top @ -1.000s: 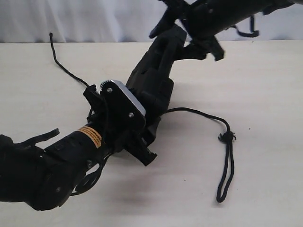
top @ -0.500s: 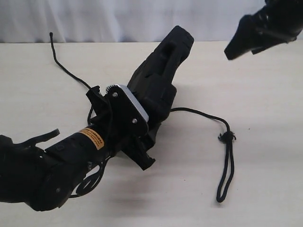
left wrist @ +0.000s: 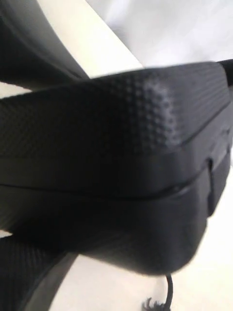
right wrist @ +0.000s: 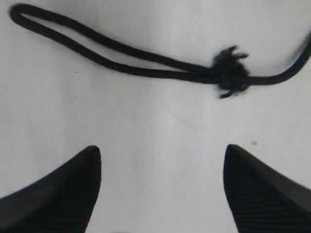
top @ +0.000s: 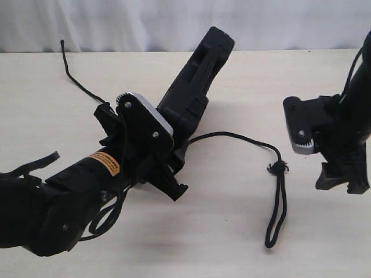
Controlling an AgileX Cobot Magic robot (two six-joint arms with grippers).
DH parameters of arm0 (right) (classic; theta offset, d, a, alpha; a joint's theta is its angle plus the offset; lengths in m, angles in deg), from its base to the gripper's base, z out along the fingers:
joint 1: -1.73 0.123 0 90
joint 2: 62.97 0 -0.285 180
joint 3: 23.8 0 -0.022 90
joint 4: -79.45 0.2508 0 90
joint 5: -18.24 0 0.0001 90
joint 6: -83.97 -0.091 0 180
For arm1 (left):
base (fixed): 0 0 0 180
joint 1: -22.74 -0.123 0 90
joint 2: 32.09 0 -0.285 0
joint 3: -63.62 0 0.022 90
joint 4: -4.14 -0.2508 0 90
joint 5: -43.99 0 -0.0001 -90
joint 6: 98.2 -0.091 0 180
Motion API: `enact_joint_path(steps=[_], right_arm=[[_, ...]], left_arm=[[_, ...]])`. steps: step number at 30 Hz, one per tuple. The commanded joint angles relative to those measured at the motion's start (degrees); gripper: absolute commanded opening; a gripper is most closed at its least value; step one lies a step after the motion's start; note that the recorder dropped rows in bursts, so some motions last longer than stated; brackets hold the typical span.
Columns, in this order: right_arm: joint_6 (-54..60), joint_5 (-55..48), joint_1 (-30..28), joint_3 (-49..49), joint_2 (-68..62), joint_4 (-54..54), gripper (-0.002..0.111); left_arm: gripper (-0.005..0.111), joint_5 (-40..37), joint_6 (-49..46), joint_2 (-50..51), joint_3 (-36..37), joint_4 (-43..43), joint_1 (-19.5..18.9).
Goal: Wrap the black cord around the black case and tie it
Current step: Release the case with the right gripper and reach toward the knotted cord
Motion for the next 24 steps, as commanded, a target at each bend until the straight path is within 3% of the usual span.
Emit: enact_joint_path(steps=[1,4,9,24], right_arm=[[10.9,17.5,2.4,4.4,0.5,-3.0,0.065],[18.5,25.6,2.4,7.1,-0.7,-2.7,0.057],[27.8,26.2,2.4,8.5,-4.8,-3.0,0.041],[39.3,35.5,2.4,8.3,-12.9,-3.8,0.041]], left_arm=[[0.000,-0.2,1.1,-0.7,-0.4,-0.5,0.2],[0.000,-0.2,1.1,-0.7,-0.4,-0.5,0.2],[0.000,-0.4,1.1,-0.7,-0.4,-0.5,0.2],[0.000,-2.3,1.1,-0.7,-0.4,-0.5,0.2]])
